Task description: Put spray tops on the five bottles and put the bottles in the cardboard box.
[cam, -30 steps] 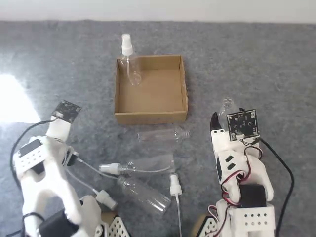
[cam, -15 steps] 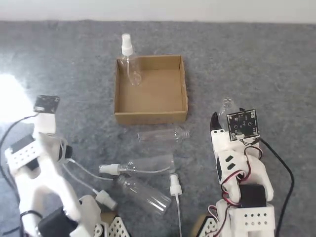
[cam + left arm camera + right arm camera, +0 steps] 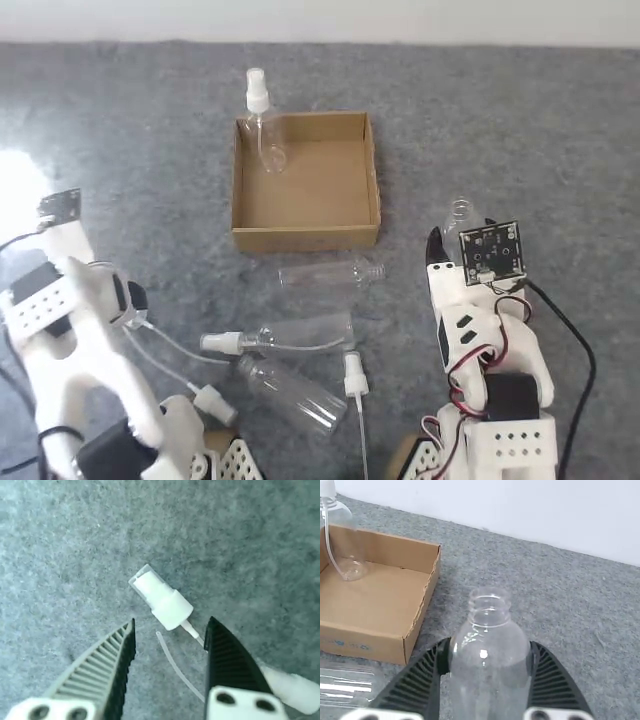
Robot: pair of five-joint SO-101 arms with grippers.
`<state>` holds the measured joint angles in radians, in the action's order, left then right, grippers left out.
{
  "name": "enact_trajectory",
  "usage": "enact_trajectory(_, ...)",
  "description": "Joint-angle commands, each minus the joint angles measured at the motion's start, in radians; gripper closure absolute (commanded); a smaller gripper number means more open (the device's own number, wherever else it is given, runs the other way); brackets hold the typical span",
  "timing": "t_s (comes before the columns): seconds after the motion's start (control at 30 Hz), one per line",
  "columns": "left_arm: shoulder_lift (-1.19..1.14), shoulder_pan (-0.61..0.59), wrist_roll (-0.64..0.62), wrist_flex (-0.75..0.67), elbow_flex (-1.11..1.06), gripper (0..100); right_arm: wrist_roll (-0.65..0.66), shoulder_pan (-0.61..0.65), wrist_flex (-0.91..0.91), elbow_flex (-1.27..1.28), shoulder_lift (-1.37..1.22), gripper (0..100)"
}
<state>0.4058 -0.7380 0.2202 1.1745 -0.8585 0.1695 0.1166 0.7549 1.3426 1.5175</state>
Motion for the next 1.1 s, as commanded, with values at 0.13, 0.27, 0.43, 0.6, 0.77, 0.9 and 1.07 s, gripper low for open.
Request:
enact_trajectory(0.13,0.009,0.000,-0.187,-0.057,-0.064,79,0.003,-0.012,-0.028,-0.006,0.015,88.2)
enact_trajectory(0.27,0.009,0.002,-0.267,-0.120,-0.108,79,0.003,-0.012,-0.028,-0.006,0.015,88.2)
enact_trajectory(0.43,0.009,0.003,-0.334,-0.219,-0.162,79,0.003,-0.010,-0.028,-0.006,0.015,88.2)
enact_trajectory(0.6,0.008,0.005,-0.333,-0.245,-0.179,79,0.003,-0.008,-0.028,-0.006,0.015,88.2)
enact_trajectory(0.77,0.008,0.006,-0.336,-0.316,-0.226,79,0.003,-0.007,-0.028,-0.006,0.015,88.2)
enact_trajectory(0.9,0.008,0.006,-0.336,-0.316,-0.229,79,0.003,-0.005,-0.028,-0.006,0.015,88.2)
enact_trajectory(1.07,0.008,0.017,-0.338,-0.315,-0.229,79,0.003,-0.005,-0.028,-0.006,0.015,88.2)
